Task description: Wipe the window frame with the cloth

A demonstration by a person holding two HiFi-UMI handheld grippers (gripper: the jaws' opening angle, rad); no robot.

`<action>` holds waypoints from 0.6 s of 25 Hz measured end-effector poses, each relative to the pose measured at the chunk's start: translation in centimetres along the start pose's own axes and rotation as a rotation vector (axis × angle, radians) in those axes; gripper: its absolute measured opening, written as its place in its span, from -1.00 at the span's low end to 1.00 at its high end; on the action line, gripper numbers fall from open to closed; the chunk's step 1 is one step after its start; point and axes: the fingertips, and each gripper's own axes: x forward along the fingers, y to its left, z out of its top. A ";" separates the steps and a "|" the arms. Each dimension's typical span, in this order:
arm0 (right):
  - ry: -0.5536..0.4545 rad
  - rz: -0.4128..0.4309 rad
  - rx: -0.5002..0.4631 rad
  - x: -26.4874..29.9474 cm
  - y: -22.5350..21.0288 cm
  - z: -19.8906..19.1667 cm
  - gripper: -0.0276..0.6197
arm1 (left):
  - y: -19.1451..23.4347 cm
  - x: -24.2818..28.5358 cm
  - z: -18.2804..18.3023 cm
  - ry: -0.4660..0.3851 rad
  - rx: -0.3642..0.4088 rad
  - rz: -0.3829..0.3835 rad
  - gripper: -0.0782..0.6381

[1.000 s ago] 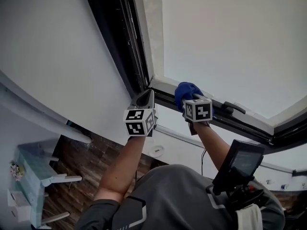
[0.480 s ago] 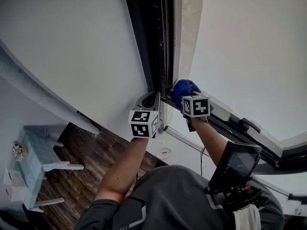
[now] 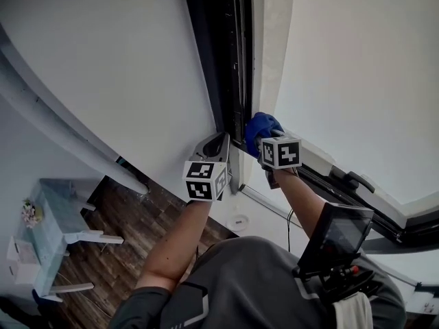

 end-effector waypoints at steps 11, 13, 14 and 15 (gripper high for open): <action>-0.070 0.034 -0.006 -9.8 -1.4 -0.7 -0.45 | -5.5 -1.5 -0.4 -0.017 -0.056 0.003 -0.75; -0.077 0.043 -0.004 -11.3 -1.6 -1.0 -0.45 | -6.3 -1.9 -0.7 -0.016 -0.056 0.016 -0.76; -0.077 0.049 -0.006 -12.0 -1.6 -1.2 -0.45 | -6.7 -2.1 -0.9 -0.013 -0.057 0.025 -0.76; -0.077 0.056 -0.009 -12.6 -1.7 -1.3 -0.45 | -6.9 -2.4 -1.1 -0.010 -0.058 0.035 -0.75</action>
